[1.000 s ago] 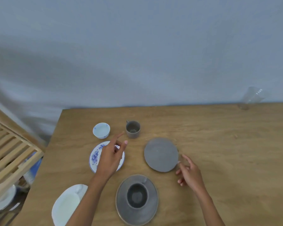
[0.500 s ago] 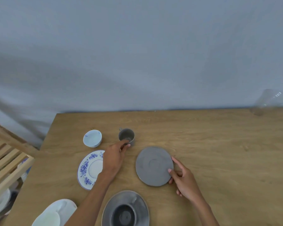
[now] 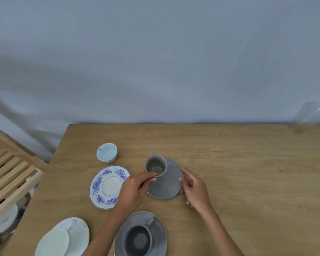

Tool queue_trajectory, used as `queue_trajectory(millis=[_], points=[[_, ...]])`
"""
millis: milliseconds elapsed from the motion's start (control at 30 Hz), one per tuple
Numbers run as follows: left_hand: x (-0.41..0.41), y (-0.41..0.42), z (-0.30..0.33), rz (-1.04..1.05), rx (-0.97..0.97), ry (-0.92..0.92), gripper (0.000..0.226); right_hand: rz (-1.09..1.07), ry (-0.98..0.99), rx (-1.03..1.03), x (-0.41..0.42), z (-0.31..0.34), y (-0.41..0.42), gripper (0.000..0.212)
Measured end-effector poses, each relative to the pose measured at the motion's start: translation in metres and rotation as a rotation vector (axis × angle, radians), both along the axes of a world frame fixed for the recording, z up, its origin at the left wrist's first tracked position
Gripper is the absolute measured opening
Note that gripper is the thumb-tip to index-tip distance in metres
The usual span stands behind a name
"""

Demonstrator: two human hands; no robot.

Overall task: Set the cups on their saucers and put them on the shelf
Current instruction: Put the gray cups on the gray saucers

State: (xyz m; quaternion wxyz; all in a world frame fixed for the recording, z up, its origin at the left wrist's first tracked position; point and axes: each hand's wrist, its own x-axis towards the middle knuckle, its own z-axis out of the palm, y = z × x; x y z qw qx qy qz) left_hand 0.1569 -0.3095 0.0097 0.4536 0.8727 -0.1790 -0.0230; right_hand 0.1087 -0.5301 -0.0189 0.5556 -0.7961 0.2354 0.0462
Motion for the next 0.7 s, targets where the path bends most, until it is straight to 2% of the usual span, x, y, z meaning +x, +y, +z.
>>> queue_trajectory(millis=[367, 700], points=[[0.007, -0.013, -0.007, -0.224, 0.083, 0.037, 0.018, 0.02, -0.008, -0.028, -0.003, 0.001, 0.0, 0.046], [0.007, -0.003, 0.001, -0.243, 0.131, 0.009, 0.019, 0.028, -0.024, -0.036, -0.004, -0.002, -0.001, 0.048]])
